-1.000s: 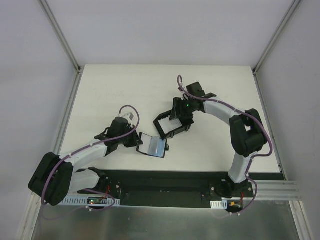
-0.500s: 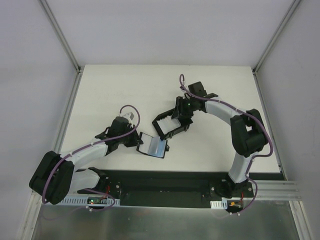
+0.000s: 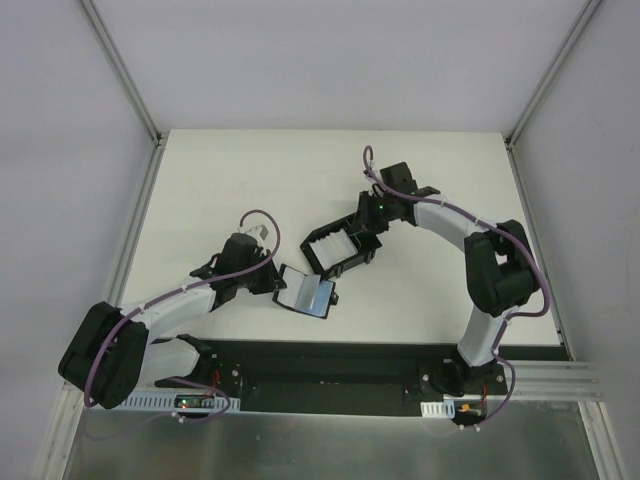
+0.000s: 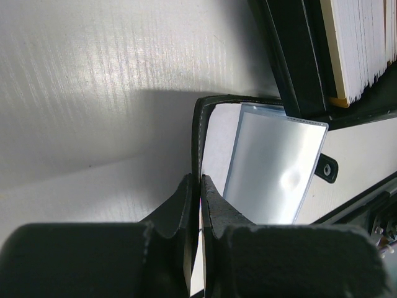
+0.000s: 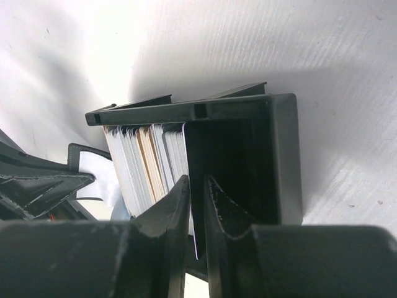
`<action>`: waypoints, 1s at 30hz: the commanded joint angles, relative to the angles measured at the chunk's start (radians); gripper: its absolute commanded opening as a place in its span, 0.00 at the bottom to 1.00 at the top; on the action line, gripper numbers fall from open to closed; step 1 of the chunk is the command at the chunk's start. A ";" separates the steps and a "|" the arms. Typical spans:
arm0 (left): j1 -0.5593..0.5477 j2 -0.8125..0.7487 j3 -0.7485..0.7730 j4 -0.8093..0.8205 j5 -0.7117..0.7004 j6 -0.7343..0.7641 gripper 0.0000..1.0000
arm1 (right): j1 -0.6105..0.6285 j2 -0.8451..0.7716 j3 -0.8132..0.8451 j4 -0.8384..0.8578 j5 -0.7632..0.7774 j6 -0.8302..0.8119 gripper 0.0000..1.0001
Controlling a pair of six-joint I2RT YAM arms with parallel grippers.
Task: Put the credit cards into the card holder
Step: Pick up the credit card from the storage box.
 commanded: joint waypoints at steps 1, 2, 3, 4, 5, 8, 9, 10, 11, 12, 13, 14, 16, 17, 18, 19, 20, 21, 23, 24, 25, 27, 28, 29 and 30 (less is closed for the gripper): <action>0.004 -0.010 0.021 0.002 0.011 0.029 0.00 | 0.006 -0.064 0.021 -0.008 0.033 -0.014 0.14; 0.004 -0.011 0.021 0.002 0.013 0.029 0.00 | 0.009 -0.064 0.038 -0.036 0.057 -0.037 0.09; 0.004 -0.013 0.018 0.002 0.013 0.029 0.00 | 0.011 -0.064 0.055 -0.054 0.079 -0.057 0.06; 0.004 -0.017 0.015 0.002 0.013 0.029 0.00 | 0.014 -0.065 0.070 -0.073 0.103 -0.078 0.03; 0.004 -0.022 0.012 0.002 0.013 0.029 0.00 | 0.017 -0.068 0.084 -0.096 0.128 -0.107 0.00; 0.004 -0.028 -0.002 0.002 0.009 0.028 0.00 | 0.038 -0.087 0.121 -0.145 0.183 -0.172 0.00; 0.004 -0.031 -0.006 -0.001 0.008 0.025 0.00 | 0.047 -0.104 0.124 -0.147 0.212 -0.181 0.00; 0.004 -0.031 -0.012 0.001 0.009 0.022 0.00 | 0.053 -0.117 0.119 -0.148 0.234 -0.192 0.00; 0.004 -0.034 -0.019 0.001 0.008 0.019 0.00 | 0.061 -0.137 0.115 -0.147 0.245 -0.197 0.00; 0.004 -0.034 -0.025 -0.001 0.006 0.017 0.00 | 0.067 -0.148 0.113 -0.148 0.257 -0.201 0.00; 0.004 -0.033 -0.031 -0.001 0.006 0.014 0.00 | 0.072 -0.163 0.113 -0.162 0.272 -0.204 0.00; 0.004 -0.036 -0.035 -0.001 0.008 0.008 0.00 | 0.083 -0.180 0.105 -0.168 0.294 -0.206 0.00; 0.004 -0.040 -0.051 -0.002 0.014 -0.006 0.00 | 0.095 -0.222 0.070 -0.142 0.321 -0.204 0.00; 0.004 -0.046 -0.058 -0.001 0.013 -0.013 0.00 | 0.104 -0.242 0.052 -0.134 0.334 -0.198 0.00; 0.004 -0.053 -0.065 -0.001 0.011 -0.020 0.00 | 0.110 -0.266 0.035 -0.124 0.341 -0.195 0.00; 0.004 -0.056 -0.071 -0.001 0.011 -0.020 0.00 | 0.122 -0.291 0.018 -0.121 0.344 -0.187 0.01; 0.004 -0.059 -0.075 -0.002 0.009 -0.021 0.00 | 0.133 -0.314 0.003 -0.120 0.357 -0.178 0.01; 0.004 -0.066 -0.078 -0.002 0.011 -0.023 0.00 | 0.148 -0.343 -0.026 -0.099 0.358 -0.163 0.00; 0.004 -0.076 -0.091 -0.004 0.009 -0.030 0.00 | 0.184 -0.386 -0.069 -0.084 0.326 -0.132 0.00; 0.004 -0.079 -0.094 -0.002 0.013 -0.032 0.00 | 0.207 -0.394 -0.080 -0.088 0.324 -0.132 0.00; 0.004 -0.080 -0.097 -0.005 0.016 -0.035 0.00 | 0.228 -0.400 -0.097 -0.097 0.326 -0.096 0.00; 0.004 -0.085 -0.101 -0.011 0.019 -0.035 0.00 | 0.248 -0.417 -0.144 -0.088 0.311 -0.048 0.00; 0.004 -0.089 -0.104 -0.016 0.016 -0.035 0.00 | 0.256 -0.435 -0.177 -0.059 0.306 -0.027 0.00; 0.004 -0.096 -0.106 -0.019 0.016 -0.037 0.00 | 0.268 -0.453 -0.210 -0.044 0.305 -0.008 0.01; 0.004 -0.102 -0.109 -0.024 0.017 -0.037 0.00 | 0.274 -0.464 -0.236 -0.032 0.283 0.010 0.00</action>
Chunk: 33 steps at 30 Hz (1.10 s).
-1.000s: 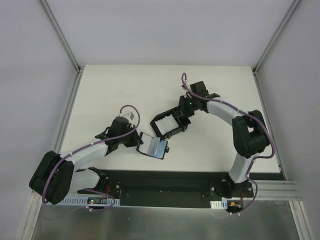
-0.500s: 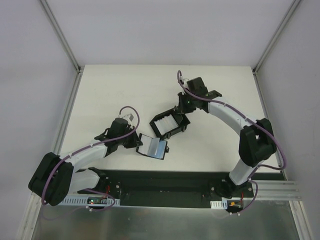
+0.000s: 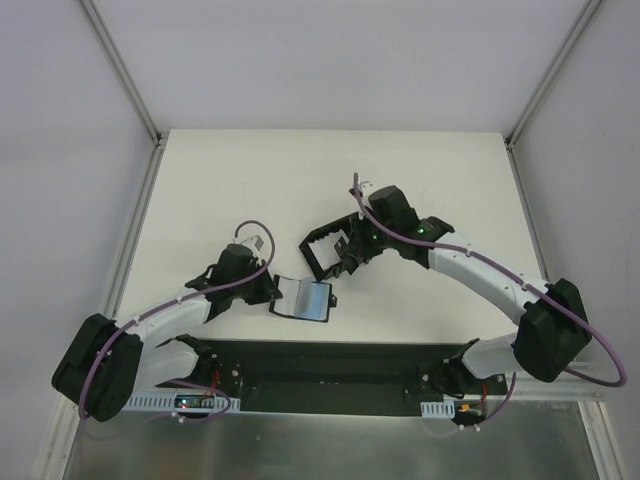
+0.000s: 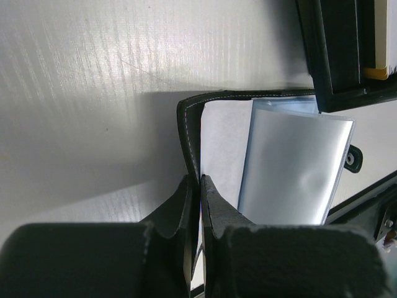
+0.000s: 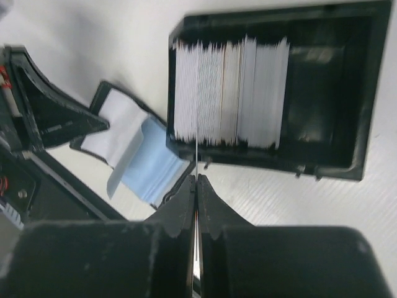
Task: Put the credit cards into the card holder
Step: Pick up the credit card from the storage box, then insert the credit card into the card holder.
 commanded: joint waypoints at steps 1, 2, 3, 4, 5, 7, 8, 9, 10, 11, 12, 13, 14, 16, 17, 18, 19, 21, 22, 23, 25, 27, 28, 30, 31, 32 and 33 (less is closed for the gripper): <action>0.004 -0.038 -0.022 -0.025 0.016 -0.020 0.00 | 0.026 -0.069 -0.107 0.050 -0.056 0.116 0.00; 0.004 -0.043 -0.024 -0.028 0.013 -0.025 0.00 | 0.037 -0.079 -0.123 0.046 -0.063 0.133 0.00; 0.004 -0.049 -0.025 -0.033 0.011 -0.024 0.00 | 0.051 -0.094 -0.138 0.046 -0.052 0.145 0.01; 0.004 -0.056 -0.025 -0.039 0.005 -0.022 0.00 | 0.058 -0.103 -0.156 0.046 -0.050 0.157 0.00; 0.004 -0.061 -0.030 -0.044 -0.002 -0.024 0.00 | 0.064 -0.108 -0.172 0.046 -0.060 0.171 0.01; 0.004 -0.067 -0.033 -0.048 -0.013 -0.025 0.00 | 0.083 -0.118 -0.199 0.064 -0.058 0.188 0.01; 0.004 -0.067 -0.033 -0.047 -0.012 -0.025 0.00 | 0.092 -0.125 -0.212 0.076 -0.043 0.199 0.00; 0.004 -0.063 -0.030 -0.048 -0.010 -0.022 0.00 | 0.097 -0.125 -0.222 0.091 -0.040 0.208 0.00; 0.004 -0.060 -0.025 -0.050 -0.012 -0.018 0.00 | 0.095 -0.117 -0.223 0.090 -0.046 0.212 0.01; 0.004 -0.057 -0.024 -0.053 -0.010 -0.014 0.00 | 0.100 -0.122 -0.201 0.044 -0.032 0.208 0.00; 0.004 -0.055 -0.019 -0.056 -0.010 -0.011 0.00 | 0.107 -0.146 -0.206 0.044 -0.009 0.208 0.00; 0.004 -0.058 -0.018 -0.057 -0.010 -0.010 0.00 | 0.107 -0.172 -0.219 0.062 -0.001 0.217 0.00; 0.004 -0.060 -0.019 -0.057 -0.010 -0.011 0.00 | 0.107 -0.189 -0.227 0.073 0.002 0.226 0.00; 0.004 -0.058 -0.018 -0.057 -0.010 -0.013 0.00 | 0.109 -0.174 -0.210 0.037 0.002 0.216 0.00; 0.004 -0.055 -0.016 -0.057 -0.010 -0.010 0.00 | 0.112 -0.156 -0.206 0.020 0.006 0.206 0.00; 0.004 -0.052 -0.014 -0.057 -0.012 -0.008 0.00 | 0.114 -0.140 -0.206 0.004 0.029 0.199 0.00; 0.004 -0.050 -0.011 -0.057 -0.010 -0.007 0.00 | 0.118 -0.123 -0.203 -0.023 0.058 0.191 0.00; 0.004 -0.047 -0.007 -0.057 -0.006 -0.002 0.00 | 0.133 -0.106 -0.190 -0.074 0.122 0.168 0.00; 0.004 -0.049 -0.007 -0.057 -0.009 -0.002 0.00 | 0.149 -0.103 -0.186 -0.097 0.144 0.156 0.01; 0.004 -0.050 -0.007 -0.057 -0.009 -0.001 0.00 | 0.159 -0.093 -0.177 -0.124 0.207 0.145 0.01; 0.004 -0.052 -0.004 -0.057 -0.010 -0.001 0.00 | 0.187 -0.067 -0.166 -0.160 0.264 0.133 0.00; 0.004 -0.044 0.002 -0.057 -0.012 0.001 0.00 | 0.218 -0.037 -0.157 -0.174 0.321 0.122 0.00; 0.004 -0.038 0.005 -0.057 -0.012 0.002 0.00 | 0.230 -0.019 -0.152 -0.181 0.336 0.114 0.00; 0.004 -0.030 0.010 -0.057 -0.010 0.006 0.00 | 0.248 0.032 -0.138 -0.200 0.367 0.110 0.01; 0.004 -0.027 0.015 -0.057 -0.007 0.009 0.00 | 0.255 0.049 -0.138 -0.195 0.376 0.110 0.00; 0.004 -0.026 0.015 -0.057 -0.009 0.007 0.00 | 0.261 0.065 -0.141 -0.189 0.376 0.113 0.00; 0.004 -0.026 0.015 -0.057 -0.009 0.010 0.00 | 0.267 0.069 -0.147 -0.172 0.374 0.119 0.00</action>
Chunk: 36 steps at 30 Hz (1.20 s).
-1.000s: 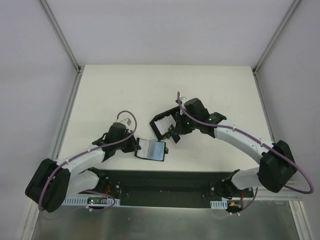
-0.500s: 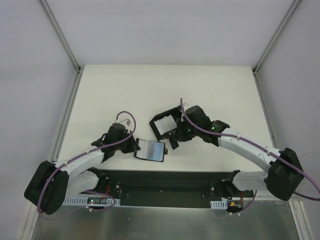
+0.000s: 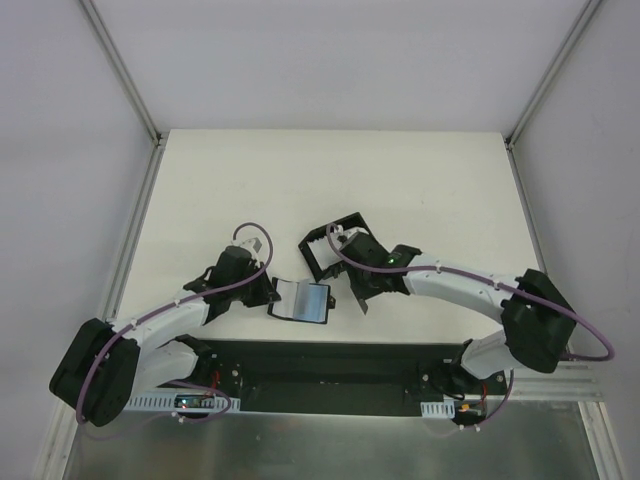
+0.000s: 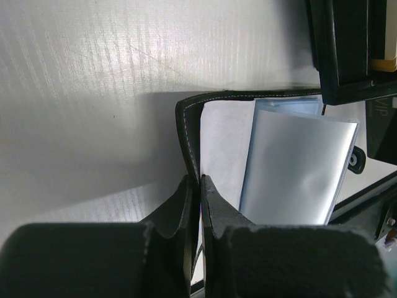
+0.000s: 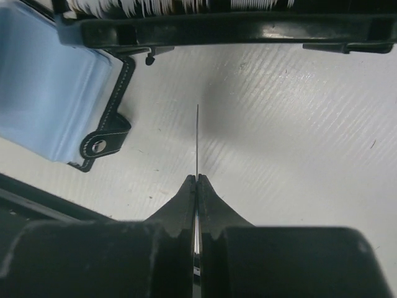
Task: Put the credit cards into the card holder
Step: Insert the credit card into the card holder.
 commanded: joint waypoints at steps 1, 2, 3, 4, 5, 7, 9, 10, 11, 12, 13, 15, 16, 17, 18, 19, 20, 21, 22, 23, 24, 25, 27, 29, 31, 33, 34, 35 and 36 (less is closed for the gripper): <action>0.004 0.009 0.031 -0.028 -0.004 0.020 0.00 | 0.023 0.041 0.017 -0.012 0.083 -0.010 0.01; 0.004 0.007 0.031 -0.028 -0.004 0.020 0.00 | 0.026 0.044 0.012 -0.002 0.073 -0.007 0.01; 0.004 0.006 0.031 -0.028 -0.004 0.019 0.00 | 0.026 0.050 0.011 -0.002 0.079 -0.001 0.02; 0.004 0.001 0.030 -0.028 -0.007 0.019 0.00 | 0.027 0.055 0.009 0.001 0.084 0.002 0.05; 0.004 0.001 0.028 -0.028 -0.007 0.017 0.00 | 0.026 0.056 0.008 0.004 0.080 -0.001 0.07; 0.004 -0.002 0.027 -0.028 -0.009 0.017 0.00 | 0.026 0.063 0.003 0.013 0.078 0.000 0.08; 0.004 0.000 0.027 -0.028 -0.012 0.019 0.00 | 0.027 0.066 -0.003 0.027 0.060 -0.001 0.11; 0.004 0.003 0.027 -0.028 -0.012 0.019 0.00 | 0.027 0.066 -0.006 0.028 0.057 0.002 0.11; 0.004 0.006 0.027 -0.028 -0.010 0.020 0.00 | 0.027 0.069 -0.006 0.033 0.058 0.000 0.11; 0.004 0.006 0.028 -0.028 -0.006 0.020 0.00 | 0.027 0.070 -0.008 0.031 0.054 0.000 0.11; 0.004 0.007 0.028 -0.028 -0.006 0.020 0.00 | 0.026 0.072 -0.009 0.034 0.049 -0.004 0.12; 0.004 0.010 0.028 -0.028 -0.006 0.020 0.00 | 0.026 0.075 -0.009 0.036 0.044 -0.003 0.12; 0.004 0.013 0.028 -0.028 -0.007 0.022 0.00 | 0.027 0.076 -0.009 0.041 0.040 -0.004 0.12; 0.004 0.010 0.028 -0.028 -0.006 0.022 0.00 | 0.026 0.078 -0.009 0.038 0.040 -0.004 0.12; 0.004 0.012 0.028 -0.028 -0.006 0.022 0.00 | 0.026 0.081 -0.006 0.036 0.041 -0.003 0.12; 0.004 0.010 0.027 -0.028 -0.007 0.020 0.00 | 0.026 0.086 -0.005 0.034 0.040 -0.003 0.14; 0.004 0.009 0.027 -0.028 -0.006 0.022 0.00 | 0.024 0.090 -0.001 0.030 0.040 -0.004 0.14; 0.004 0.009 0.025 -0.028 -0.004 0.019 0.00 | 0.026 0.093 -0.001 0.030 0.038 -0.003 0.14; 0.004 0.007 0.025 -0.028 -0.005 0.020 0.00 | 0.026 0.099 0.000 0.028 0.034 -0.001 0.14; 0.004 0.009 0.025 -0.028 -0.006 0.020 0.00 | 0.026 0.099 -0.001 0.030 0.035 0.000 0.13; 0.004 0.009 0.025 -0.028 -0.006 0.020 0.00 | 0.027 0.098 -0.004 0.037 0.034 0.002 0.13; 0.004 0.009 0.025 -0.028 -0.006 0.020 0.00 | 0.027 0.095 -0.009 0.041 0.030 0.002 0.10; 0.004 0.006 0.025 -0.028 -0.005 0.020 0.00 | 0.027 0.090 -0.008 0.039 0.038 0.002 0.01; 0.004 0.007 0.027 -0.028 -0.006 0.022 0.00 | 0.027 0.089 0.003 0.031 0.040 0.002 0.01; 0.004 0.009 0.028 -0.028 -0.001 0.020 0.00 | 0.027 0.077 0.011 0.037 0.029 0.002 0.00; 0.004 0.009 0.030 -0.028 0.002 0.022 0.00 | 0.026 0.061 0.017 0.068 -0.009 0.000 0.00; 0.004 0.009 0.030 -0.028 0.001 0.023 0.00 | 0.024 0.063 0.028 0.076 -0.016 0.000 0.00; 0.004 0.009 0.031 -0.028 0.002 0.022 0.00 | 0.023 0.073 0.046 0.073 -0.014 0.000 0.00; 0.004 0.012 0.031 -0.028 -0.001 0.022 0.00 | 0.018 0.087 0.066 0.071 -0.014 -0.003 0.00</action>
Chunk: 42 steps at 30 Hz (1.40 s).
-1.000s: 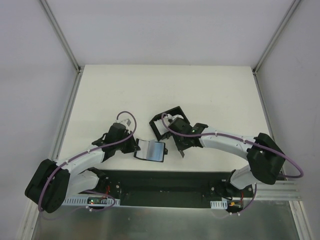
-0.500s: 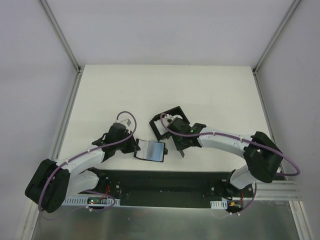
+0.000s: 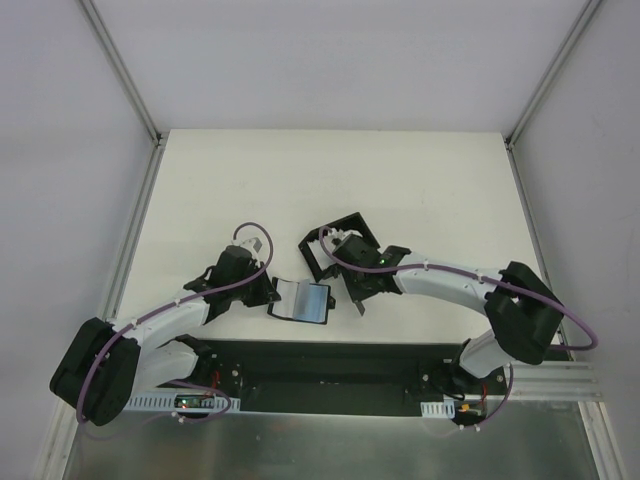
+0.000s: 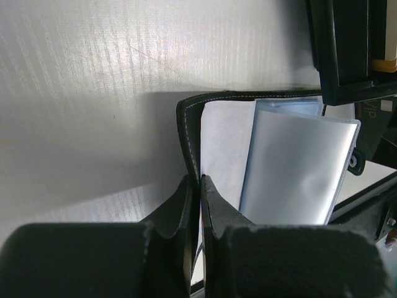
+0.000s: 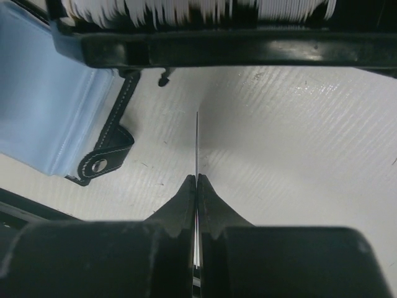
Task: Put the credit cards into the card holder
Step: Insert the credit card into the card holder.
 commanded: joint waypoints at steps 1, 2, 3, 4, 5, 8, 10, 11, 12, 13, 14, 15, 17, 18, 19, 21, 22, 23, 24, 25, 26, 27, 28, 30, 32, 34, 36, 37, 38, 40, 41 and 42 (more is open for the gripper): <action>0.004 0.008 0.029 -0.026 0.003 0.022 0.00 | -0.010 0.007 0.080 0.026 -0.034 -0.006 0.00; 0.004 0.008 0.029 -0.026 0.006 0.022 0.00 | -0.017 0.021 0.097 0.026 -0.034 -0.004 0.00; 0.004 0.009 0.029 -0.026 0.006 0.021 0.00 | -0.020 0.030 0.112 0.027 -0.036 -0.006 0.00; 0.004 0.008 0.029 -0.026 0.008 0.021 0.00 | -0.029 0.040 0.123 0.030 -0.037 -0.009 0.00; 0.004 0.009 0.027 -0.026 0.009 0.019 0.00 | -0.033 0.049 0.134 0.030 -0.034 -0.009 0.00; 0.004 0.003 0.026 -0.026 0.008 0.019 0.00 | -0.052 0.064 0.160 0.032 -0.030 -0.013 0.00; 0.004 0.002 0.027 -0.026 0.003 0.021 0.00 | -0.067 0.072 0.171 0.032 -0.022 -0.013 0.00; 0.004 0.003 0.029 -0.026 0.004 0.021 0.00 | -0.076 0.072 0.175 0.034 -0.022 -0.013 0.00; 0.004 0.003 0.030 -0.026 0.004 0.019 0.00 | -0.087 0.072 0.177 0.041 -0.022 -0.013 0.00; 0.004 0.008 0.032 -0.026 0.006 0.019 0.00 | -0.098 0.075 0.178 0.046 -0.028 -0.017 0.01; 0.004 0.011 0.035 -0.026 0.006 0.019 0.00 | -0.107 0.078 0.181 0.049 -0.031 -0.021 0.00; 0.004 0.014 0.036 -0.026 0.008 0.022 0.00 | -0.116 0.080 0.185 0.052 -0.028 -0.023 0.00; 0.004 0.020 0.041 -0.026 0.014 0.021 0.00 | -0.138 0.083 0.188 0.060 -0.040 -0.029 0.00; 0.004 0.023 0.043 -0.026 0.014 0.022 0.00 | -0.147 0.083 0.189 0.066 -0.048 -0.032 0.00; 0.004 0.026 0.046 -0.026 0.012 0.025 0.00 | -0.152 0.081 0.189 0.075 -0.051 -0.035 0.00; 0.004 0.031 0.050 -0.026 0.008 0.024 0.00 | -0.162 0.087 0.198 0.073 -0.066 -0.046 0.00; 0.004 0.034 0.052 -0.026 0.006 0.024 0.00 | -0.161 0.086 0.198 0.067 -0.074 -0.049 0.00; 0.004 0.034 0.053 -0.026 0.004 0.022 0.00 | -0.161 0.080 0.192 0.057 -0.085 -0.047 0.00; 0.004 0.037 0.052 -0.026 0.004 0.019 0.00 | -0.161 0.057 0.179 0.055 -0.100 -0.037 0.01; 0.004 0.037 0.050 -0.024 0.004 0.010 0.00 | -0.162 0.028 0.153 0.058 -0.114 -0.018 0.00; 0.004 0.037 0.046 -0.026 0.000 0.001 0.00 | -0.162 -0.003 0.124 0.066 -0.131 0.012 0.00; 0.004 0.035 0.040 -0.026 -0.005 -0.010 0.00 | -0.155 -0.041 0.096 0.079 -0.142 0.041 0.00; 0.004 0.032 0.030 -0.026 -0.006 -0.022 0.00 | -0.147 -0.083 0.061 0.104 -0.142 0.074 0.00; 0.003 0.016 0.006 -0.024 -0.009 -0.062 0.00 | -0.116 -0.149 0.002 0.165 -0.185 0.135 0.00; 0.003 -0.006 -0.016 -0.024 -0.012 -0.096 0.00 | -0.069 -0.181 -0.027 0.210 -0.168 0.192 0.00; 0.003 -0.035 -0.037 -0.024 -0.015 -0.125 0.00 | -0.018 -0.193 -0.044 0.257 -0.127 0.253 0.00; 0.001 -0.067 -0.057 -0.024 -0.022 -0.160 0.00 | 0.025 -0.184 -0.065 0.320 -0.096 0.313 0.00; 0.001 -0.086 -0.068 -0.024 -0.026 -0.172 0.00 | 0.038 -0.174 -0.065 0.329 -0.073 0.335 0.00; 0.001 -0.098 -0.074 -0.024 -0.029 -0.182 0.00 | 0.051 -0.157 -0.062 0.333 -0.056 0.348 0.00; 0.001 -0.116 -0.085 -0.026 -0.031 -0.188 0.00 | 0.059 -0.123 -0.061 0.352 -0.042 0.370 0.00; 0.001 -0.124 -0.094 -0.024 -0.034 -0.201 0.00 | 0.059 -0.102 -0.064 0.362 -0.039 0.381 0.00; 0.001 -0.130 -0.097 -0.024 -0.035 -0.209 0.00 | 0.060 -0.085 -0.062 0.363 -0.031 0.387 0.00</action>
